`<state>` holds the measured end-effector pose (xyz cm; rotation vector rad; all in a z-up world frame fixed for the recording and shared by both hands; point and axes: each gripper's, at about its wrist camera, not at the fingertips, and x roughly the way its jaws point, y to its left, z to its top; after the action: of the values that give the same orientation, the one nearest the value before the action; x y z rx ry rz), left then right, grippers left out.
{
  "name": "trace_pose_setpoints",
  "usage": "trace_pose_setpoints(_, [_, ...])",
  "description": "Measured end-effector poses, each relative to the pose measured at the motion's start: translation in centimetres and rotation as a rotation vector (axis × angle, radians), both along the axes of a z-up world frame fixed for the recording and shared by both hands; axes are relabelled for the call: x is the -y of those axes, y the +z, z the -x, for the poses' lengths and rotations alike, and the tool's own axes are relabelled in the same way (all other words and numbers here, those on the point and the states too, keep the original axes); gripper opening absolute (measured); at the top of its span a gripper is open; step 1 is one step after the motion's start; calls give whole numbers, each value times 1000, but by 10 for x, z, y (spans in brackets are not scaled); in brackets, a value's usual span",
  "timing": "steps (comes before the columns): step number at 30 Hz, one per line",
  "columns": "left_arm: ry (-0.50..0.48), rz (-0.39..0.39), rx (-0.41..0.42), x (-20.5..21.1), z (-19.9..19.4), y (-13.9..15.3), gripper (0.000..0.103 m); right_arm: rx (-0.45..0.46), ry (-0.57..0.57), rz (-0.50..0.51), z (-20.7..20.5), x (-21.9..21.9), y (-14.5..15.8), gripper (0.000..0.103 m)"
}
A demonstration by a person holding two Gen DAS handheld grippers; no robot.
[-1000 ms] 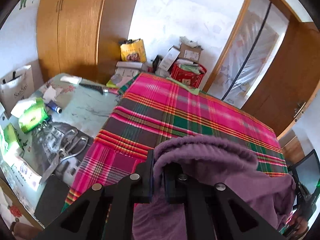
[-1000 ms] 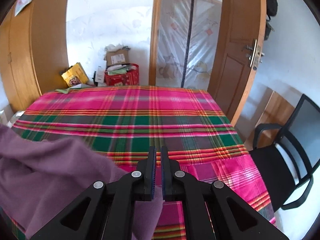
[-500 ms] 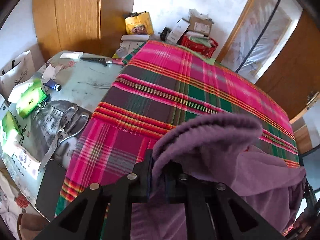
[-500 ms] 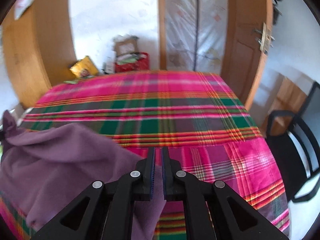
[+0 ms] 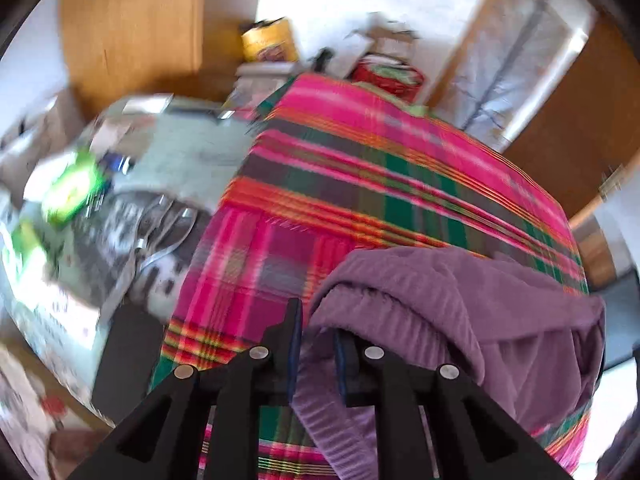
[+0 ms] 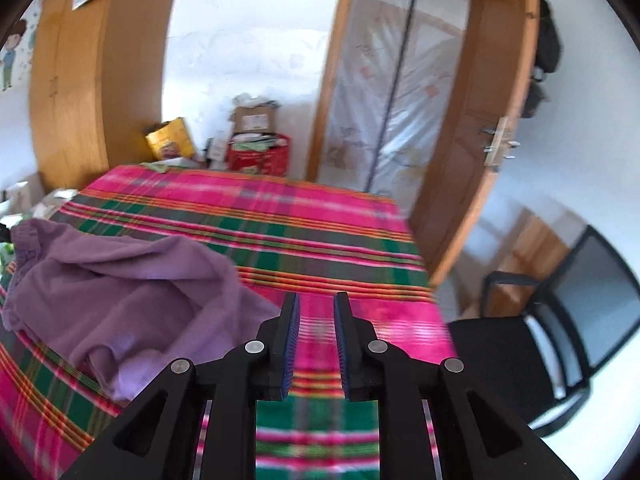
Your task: Fold clothes
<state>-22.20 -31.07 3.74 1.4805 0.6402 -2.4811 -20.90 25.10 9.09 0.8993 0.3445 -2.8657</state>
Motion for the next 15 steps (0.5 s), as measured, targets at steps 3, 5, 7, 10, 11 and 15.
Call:
trace_pose_setpoints(3, [30,-60,-26,12,-9,-3,14,16,-16,0,-17,-11,5,19])
trace_pose_setpoints(5, [31,-34,-30,12,-17,0,14,34,12,-11,-27,-9,2,19])
trace_pose_setpoints(7, [31,-6,-33,12,-26,4,14,43,59,-26,-37,1,-6,19])
trace_pose_setpoints(10, [60,48,-45,17,-47,10,14,67,153,-30,-52,18,-27,21])
trace_pose_setpoints(11, [81,65,-43,20,-53,10,14,75,168,-42,-56,23,-36,22])
trace_pose_setpoints(15, [109,36,-52,25,-83,9,15,140,192,-14,-61,32,-64,22])
